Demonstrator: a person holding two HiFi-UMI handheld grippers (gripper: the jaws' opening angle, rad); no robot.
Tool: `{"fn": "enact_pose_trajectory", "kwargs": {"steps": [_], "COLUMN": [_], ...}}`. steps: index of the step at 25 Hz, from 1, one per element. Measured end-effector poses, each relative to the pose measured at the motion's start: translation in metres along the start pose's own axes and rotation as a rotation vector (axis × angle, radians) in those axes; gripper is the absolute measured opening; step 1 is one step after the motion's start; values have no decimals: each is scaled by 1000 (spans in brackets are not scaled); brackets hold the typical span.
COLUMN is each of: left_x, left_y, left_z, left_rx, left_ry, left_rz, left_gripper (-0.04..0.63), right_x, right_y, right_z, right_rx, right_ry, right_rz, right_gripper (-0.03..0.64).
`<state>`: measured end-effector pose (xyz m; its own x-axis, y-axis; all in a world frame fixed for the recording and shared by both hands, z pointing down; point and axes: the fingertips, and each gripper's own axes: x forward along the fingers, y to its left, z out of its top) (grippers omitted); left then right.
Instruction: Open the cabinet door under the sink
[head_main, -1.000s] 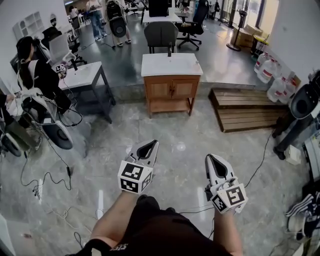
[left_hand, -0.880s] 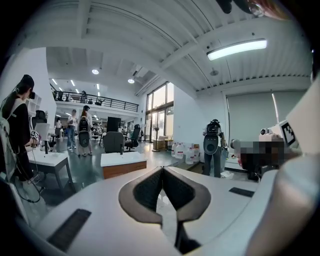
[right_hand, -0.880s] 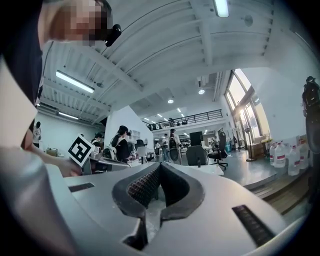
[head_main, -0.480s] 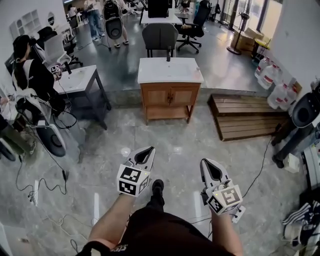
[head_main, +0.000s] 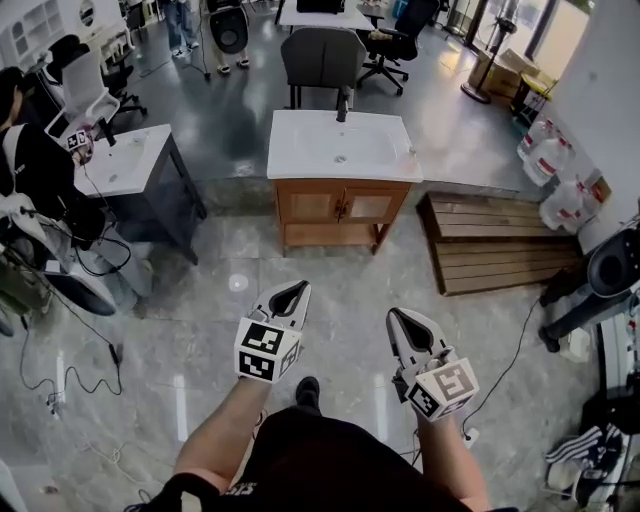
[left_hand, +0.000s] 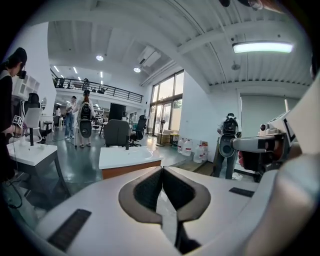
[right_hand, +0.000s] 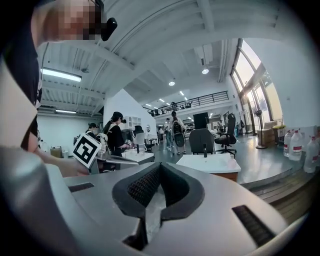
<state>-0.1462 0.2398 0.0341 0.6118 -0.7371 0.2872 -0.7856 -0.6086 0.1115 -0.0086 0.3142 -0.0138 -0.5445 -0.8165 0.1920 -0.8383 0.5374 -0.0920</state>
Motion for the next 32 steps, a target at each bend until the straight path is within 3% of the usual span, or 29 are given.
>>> {"fn": "enact_pose_trajectory", "kwargs": {"steps": [6, 15, 21, 26, 32], "left_x": [56, 109, 152, 208, 285], "left_y": [49, 57, 66, 56, 49], "left_z": [26, 33, 33, 43, 72], "left_rx": [-1, 27, 18, -25, -56], "left_ry": [-3, 11, 47, 72, 13], "left_rz": [-20, -51, 12, 83, 179], "left_gripper": [17, 17, 17, 17, 17], "right_x": [64, 111, 149, 177, 196], "right_y": [-32, -74, -118, -182, -271], "right_z": [9, 5, 4, 16, 15], "right_rx": [36, 69, 88, 91, 53], "right_ry": [41, 56, 41, 56, 91], "right_rz": [-6, 15, 94, 164, 227], "right_gripper": [14, 14, 14, 14, 14]}}
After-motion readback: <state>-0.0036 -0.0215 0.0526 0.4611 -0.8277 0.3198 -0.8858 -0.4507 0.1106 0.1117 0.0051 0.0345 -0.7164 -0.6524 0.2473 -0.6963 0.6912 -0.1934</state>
